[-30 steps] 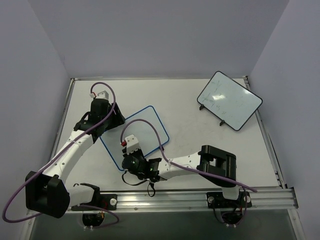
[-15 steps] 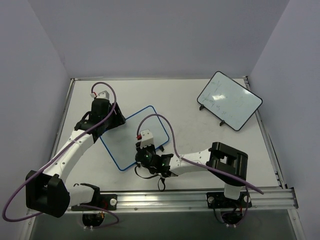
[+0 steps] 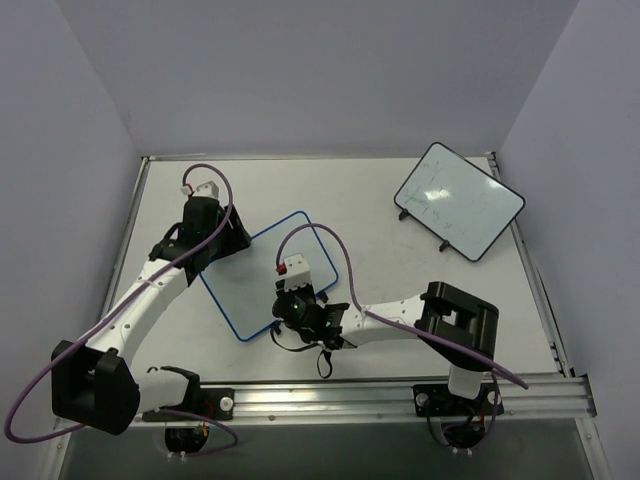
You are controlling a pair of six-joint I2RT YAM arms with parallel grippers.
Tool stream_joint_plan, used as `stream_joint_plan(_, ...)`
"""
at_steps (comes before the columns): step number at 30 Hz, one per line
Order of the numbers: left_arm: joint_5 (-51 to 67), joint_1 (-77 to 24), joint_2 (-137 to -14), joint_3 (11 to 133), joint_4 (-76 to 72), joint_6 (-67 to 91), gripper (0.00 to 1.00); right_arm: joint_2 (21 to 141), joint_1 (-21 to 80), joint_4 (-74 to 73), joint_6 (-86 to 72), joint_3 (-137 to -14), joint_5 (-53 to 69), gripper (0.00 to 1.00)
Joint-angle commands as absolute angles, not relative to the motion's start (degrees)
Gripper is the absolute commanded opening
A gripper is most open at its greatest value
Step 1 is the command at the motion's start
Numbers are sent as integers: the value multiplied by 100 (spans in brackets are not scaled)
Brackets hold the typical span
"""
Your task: Erase the whiteboard
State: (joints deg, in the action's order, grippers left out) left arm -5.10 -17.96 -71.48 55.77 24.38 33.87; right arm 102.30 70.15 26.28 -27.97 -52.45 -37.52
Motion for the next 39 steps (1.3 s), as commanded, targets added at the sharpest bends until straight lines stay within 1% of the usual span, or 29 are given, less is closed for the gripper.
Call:
stream_joint_plan(1, -290, -1942, -7207, 5766, 2654, 3507, 66, 10581, 7145, 2470, -2559, -5922, -3823, 0)
stream_joint_plan(10, -334, -2004, -7207, 5792, 2663, 3516, 66, 11329, 7479, 2171, -2180, -7284, -3595, 0)
stream_joint_plan(21, -351, -2057, -7225, 5810, 2672, 3533, 66, 11768, 7804, 1943, -1969, -7980, -3445, 0)
stream_joint_plan(29, -369, -2100, -7260, 5862, 2689, 3542, 66, 11804, 7857, 1890, -2030, -7928, -3480, 0)
stream_joint_plan(39, -396, -2153, -7312, 5889, 2681, 3560, 66, 11347, 7541, 1907, -2276, -7225, -3621, 0)
